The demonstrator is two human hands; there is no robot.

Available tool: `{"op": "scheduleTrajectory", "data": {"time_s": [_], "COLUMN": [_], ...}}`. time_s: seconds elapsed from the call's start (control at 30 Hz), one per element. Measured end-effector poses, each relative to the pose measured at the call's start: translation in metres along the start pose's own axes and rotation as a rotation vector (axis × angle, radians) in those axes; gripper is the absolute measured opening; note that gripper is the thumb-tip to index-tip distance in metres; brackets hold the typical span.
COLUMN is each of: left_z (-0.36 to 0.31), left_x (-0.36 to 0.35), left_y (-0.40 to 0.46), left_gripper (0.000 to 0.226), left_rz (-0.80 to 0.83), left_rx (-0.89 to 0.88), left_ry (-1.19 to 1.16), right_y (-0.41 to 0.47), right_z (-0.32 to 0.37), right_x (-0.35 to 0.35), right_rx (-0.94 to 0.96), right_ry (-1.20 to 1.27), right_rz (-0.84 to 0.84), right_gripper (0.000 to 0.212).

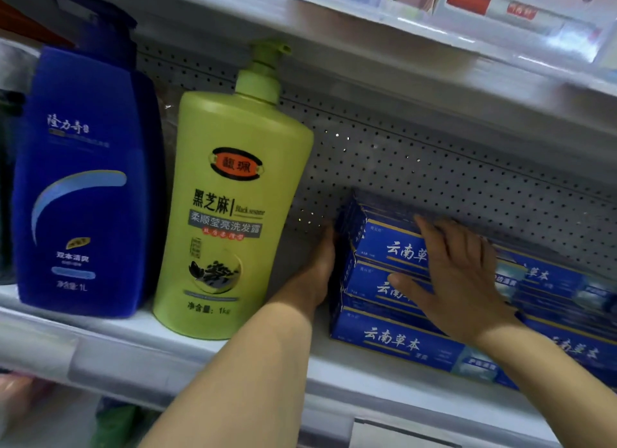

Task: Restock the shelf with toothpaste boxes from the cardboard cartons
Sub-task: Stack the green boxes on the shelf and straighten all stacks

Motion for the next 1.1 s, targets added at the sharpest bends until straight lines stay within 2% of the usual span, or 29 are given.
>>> {"op": "scheduleTrajectory", "data": {"time_s": [0.27,0.43,0.57,0.63,0.73,1.0,1.1], "left_z": [-0.002,0.000,0.000,0.001,0.001,0.001,0.000], "left_x": [0.009,0.006,0.006,0.005,0.005,0.019,0.019], "left_y": [-0.021,-0.047,-0.054,-0.055,-0.056,-0.082,-0.095], "left_gripper": [0.066,0.059,0.056,0.054,0.050,0.036,0.039], "left_rz": [-0.007,0.017,0.026,0.041,0.051,0.079,0.164], "left_rx": [-0.038,-0.038,-0.060,-0.072,-0.103,-0.084,-0.147], "left_ry": [0.044,0.171,0.321,0.360,0.406,0.311,0.444], "right_y": [-0.007,-0.028,-0.031,-0.029,-0.027,-0.038,-0.049], "right_z": [0.008,0.019,0.021,0.021,0.019,0.021,0.006], "right_x": [0.013,0.020,0.014,0.014,0.014,0.022,0.028], "right_rx": [-0.111,-0.106,-0.144,-0.138,-0.123,-0.128,-0.234], "right_ry": [0.014,0.085,0.016,-0.047,-0.087,-0.043,-0.084], "right_rz": [0.077,-0.016,0.227,0.279,0.285,0.233,0.232], "right_gripper": [0.105,0.106,0.127,0.136,0.138,0.135,0.142]}}
Point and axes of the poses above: each hand's wrist, its own y-axis towards the middle knuckle, its own x-axis out of the back of the hand, z = x × y, the point moved 3 cm from there along y, towards the middle knuckle, and after that the axes turned 7 degrees about -x, right-handed, at the moved point
